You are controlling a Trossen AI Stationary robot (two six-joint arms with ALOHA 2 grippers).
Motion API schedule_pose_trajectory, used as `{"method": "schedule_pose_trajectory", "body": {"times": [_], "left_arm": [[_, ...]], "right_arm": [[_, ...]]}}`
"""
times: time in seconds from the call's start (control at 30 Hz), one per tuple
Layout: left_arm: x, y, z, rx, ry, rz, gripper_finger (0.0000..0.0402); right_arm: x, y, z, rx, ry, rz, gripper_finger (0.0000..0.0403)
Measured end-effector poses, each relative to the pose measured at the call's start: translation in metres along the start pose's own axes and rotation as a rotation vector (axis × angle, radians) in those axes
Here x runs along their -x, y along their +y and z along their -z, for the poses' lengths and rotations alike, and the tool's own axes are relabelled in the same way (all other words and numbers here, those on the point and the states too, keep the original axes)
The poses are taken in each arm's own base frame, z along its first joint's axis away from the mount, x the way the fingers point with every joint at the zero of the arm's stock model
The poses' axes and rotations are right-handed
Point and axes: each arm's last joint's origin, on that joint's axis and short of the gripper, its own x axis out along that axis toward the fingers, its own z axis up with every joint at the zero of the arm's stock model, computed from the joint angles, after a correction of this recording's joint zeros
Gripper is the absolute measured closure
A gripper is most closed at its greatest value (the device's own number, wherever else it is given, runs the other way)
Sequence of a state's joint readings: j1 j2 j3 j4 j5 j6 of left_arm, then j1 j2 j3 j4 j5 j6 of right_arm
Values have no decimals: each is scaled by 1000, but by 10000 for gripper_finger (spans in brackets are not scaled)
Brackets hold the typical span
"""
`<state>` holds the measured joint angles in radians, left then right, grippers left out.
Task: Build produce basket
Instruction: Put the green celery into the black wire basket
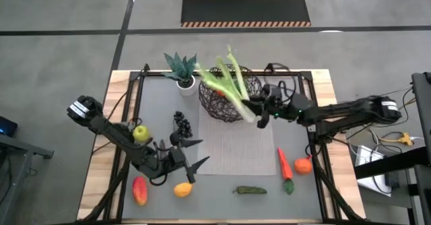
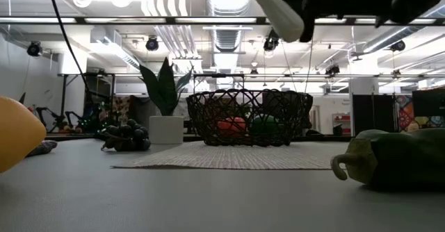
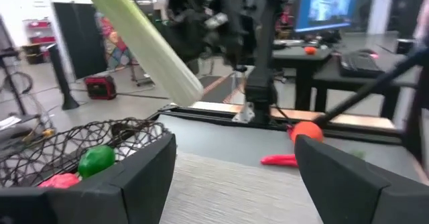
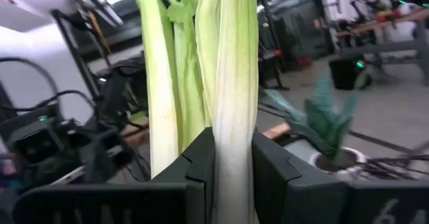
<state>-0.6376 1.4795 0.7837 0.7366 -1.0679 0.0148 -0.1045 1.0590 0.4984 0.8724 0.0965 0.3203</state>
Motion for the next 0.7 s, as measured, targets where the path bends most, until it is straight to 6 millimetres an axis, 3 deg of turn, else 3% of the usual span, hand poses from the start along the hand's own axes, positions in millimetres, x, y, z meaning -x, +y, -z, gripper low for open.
{"method": "schedule_pose_trajectory", "body": {"times": [0.17, 0.33, 0.7], "left_arm": [[-22, 6, 7, 39, -26, -29, 116], [-40, 10, 11, 72, -57, 56, 116], [-51, 18, 7, 140, -121, 42, 116]], "right_arm": [[-13, 9, 24, 14, -45, -75, 344], [-28, 23, 42, 47, -50, -133, 344], [-40, 45, 61, 99, -78, -212, 344]]}}
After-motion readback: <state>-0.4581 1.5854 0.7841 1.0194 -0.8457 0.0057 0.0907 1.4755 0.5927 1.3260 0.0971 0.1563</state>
